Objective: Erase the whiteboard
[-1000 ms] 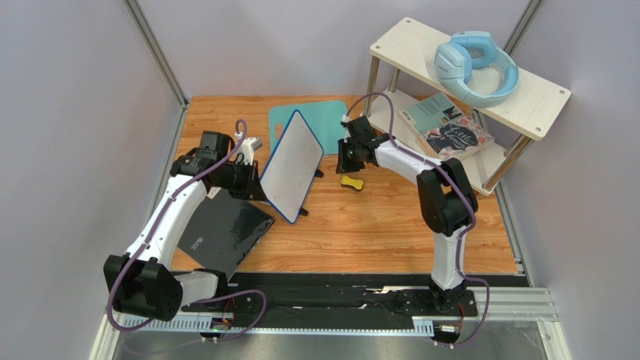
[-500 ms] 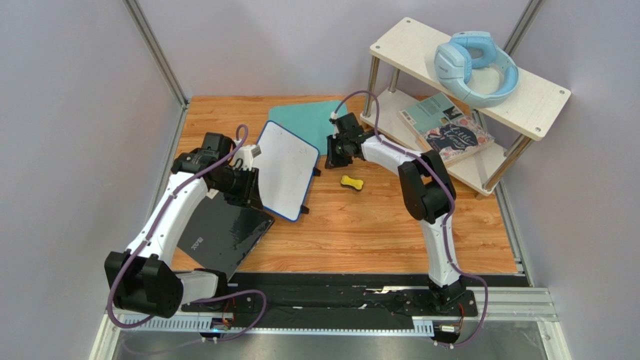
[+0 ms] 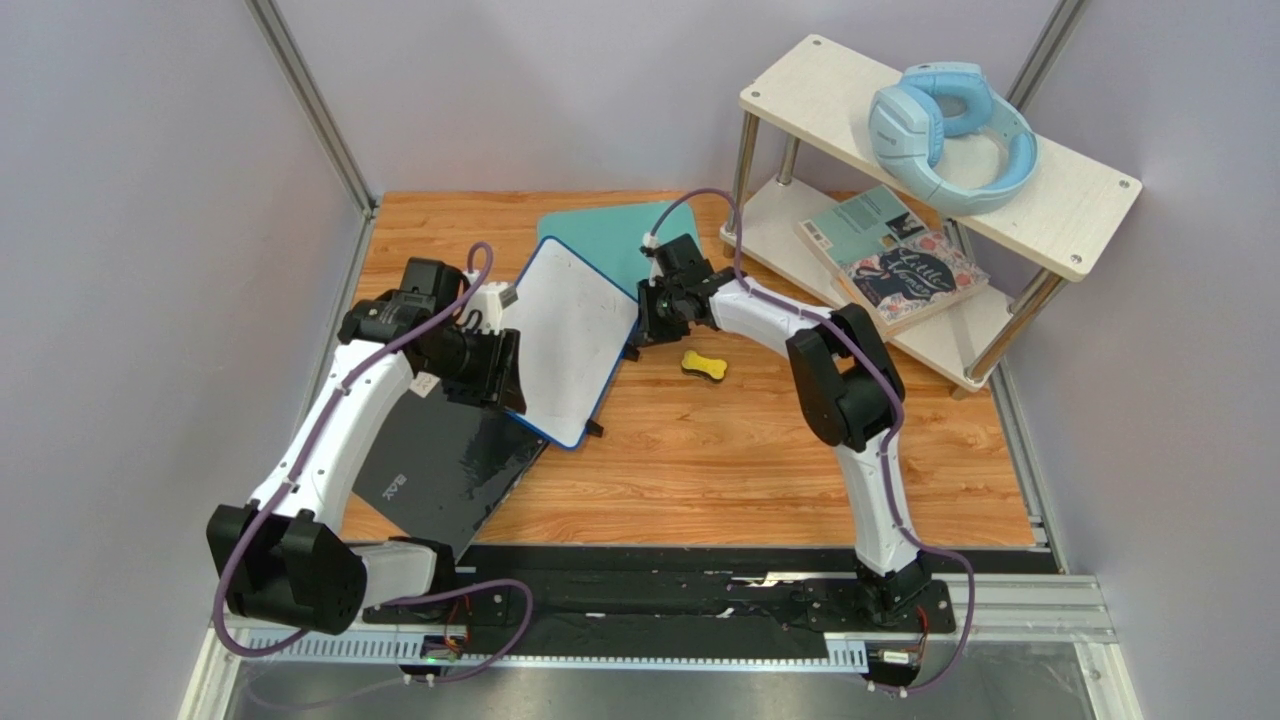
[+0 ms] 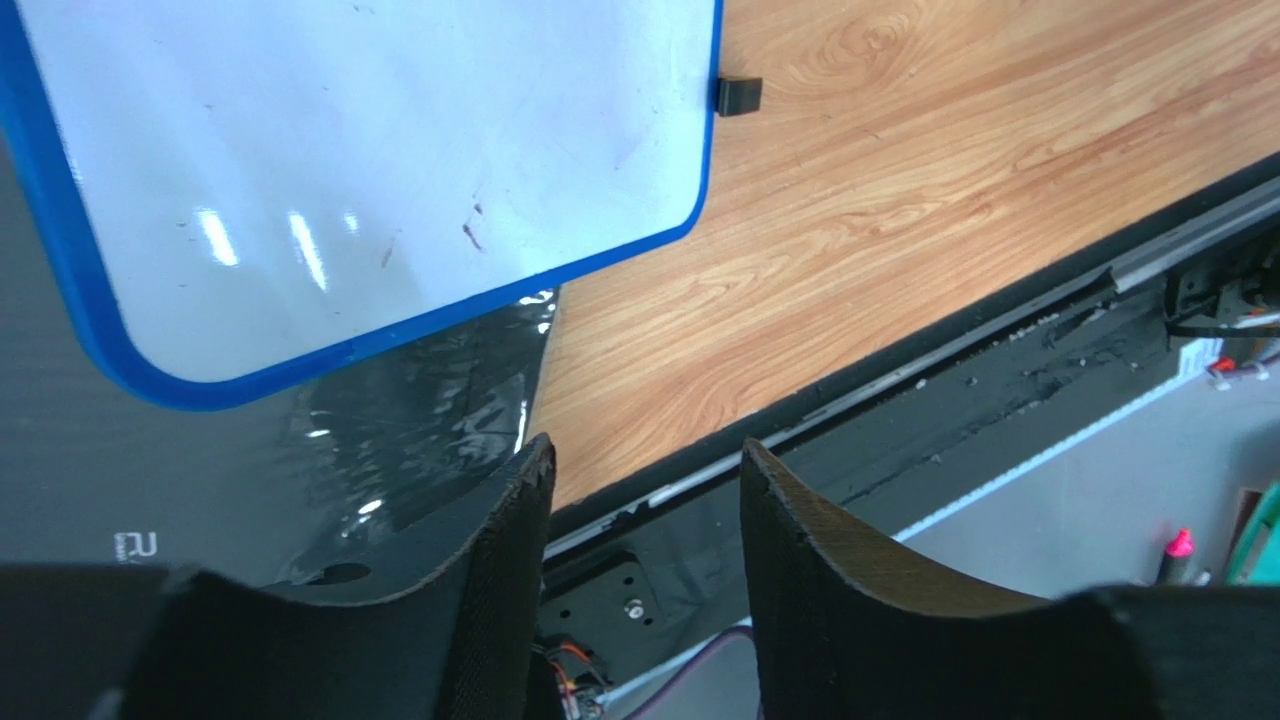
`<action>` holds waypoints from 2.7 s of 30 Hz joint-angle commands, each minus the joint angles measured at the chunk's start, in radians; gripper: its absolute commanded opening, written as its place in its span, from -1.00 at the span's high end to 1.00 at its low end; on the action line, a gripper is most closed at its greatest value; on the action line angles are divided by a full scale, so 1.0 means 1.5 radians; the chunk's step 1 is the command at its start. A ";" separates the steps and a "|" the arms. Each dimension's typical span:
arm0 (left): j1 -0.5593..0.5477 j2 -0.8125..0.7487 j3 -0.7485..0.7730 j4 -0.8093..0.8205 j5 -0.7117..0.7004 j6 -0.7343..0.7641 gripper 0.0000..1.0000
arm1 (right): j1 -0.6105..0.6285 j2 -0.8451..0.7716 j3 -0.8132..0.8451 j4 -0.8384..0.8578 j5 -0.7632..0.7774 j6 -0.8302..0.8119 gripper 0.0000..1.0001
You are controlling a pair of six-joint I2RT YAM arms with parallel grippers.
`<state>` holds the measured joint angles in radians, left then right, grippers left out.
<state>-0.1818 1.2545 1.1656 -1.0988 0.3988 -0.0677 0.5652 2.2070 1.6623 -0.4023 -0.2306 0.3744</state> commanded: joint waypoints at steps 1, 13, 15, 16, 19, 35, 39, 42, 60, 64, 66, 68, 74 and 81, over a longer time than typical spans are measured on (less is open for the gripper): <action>-0.003 -0.035 0.041 -0.010 -0.034 0.001 -0.16 | 0.000 -0.008 0.000 0.019 -0.013 0.014 0.66; 0.017 -0.062 0.055 0.025 -0.089 -0.016 -0.41 | 0.017 -0.093 -0.057 -0.110 0.050 -0.045 0.33; 0.027 -0.068 0.047 0.031 -0.092 -0.015 -0.42 | 0.017 -0.110 -0.070 -0.110 0.046 -0.082 -0.08; 0.031 -0.071 0.044 0.038 -0.092 -0.012 -0.43 | 0.016 -0.116 -0.077 -0.104 0.044 -0.096 -0.21; 0.045 -0.087 0.024 0.049 -0.093 -0.010 -0.43 | 0.018 -0.145 -0.110 -0.083 0.066 -0.158 -0.58; 0.064 -0.094 -0.035 0.072 -0.080 -0.002 -0.42 | 0.023 -0.088 -0.089 0.050 -0.004 -0.309 -0.70; 0.064 -0.093 -0.035 0.072 -0.080 -0.002 -0.42 | 0.033 -0.070 -0.072 0.048 -0.012 -0.316 -0.64; 0.064 -0.094 -0.035 0.072 -0.077 -0.001 -0.39 | 0.035 -0.052 -0.051 0.046 -0.009 -0.307 -0.44; 0.065 -0.098 -0.033 0.066 -0.076 0.001 -0.36 | 0.050 -0.002 -0.021 0.055 0.005 -0.292 0.63; 0.065 -0.099 -0.033 0.065 -0.076 0.001 -0.36 | 0.050 -0.018 -0.052 0.069 0.012 -0.292 0.77; 0.065 -0.100 -0.032 0.066 -0.076 0.001 -0.36 | 0.051 -0.027 -0.066 0.074 0.016 -0.290 0.79; 0.065 -0.101 -0.032 0.065 -0.075 0.001 -0.36 | 0.052 -0.047 -0.099 0.087 0.031 -0.289 0.81; 0.065 -0.104 -0.032 0.066 -0.069 -0.001 -0.36 | 0.052 -0.108 -0.182 0.123 0.122 -0.266 0.88; 0.065 -0.103 -0.035 0.072 -0.061 -0.003 -0.36 | 0.052 -0.160 -0.252 0.114 0.234 -0.197 1.00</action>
<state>-0.0898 1.1217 1.1069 -1.0088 0.2871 -0.0700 0.6552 2.0304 1.3415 -0.2043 -0.0505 -0.0078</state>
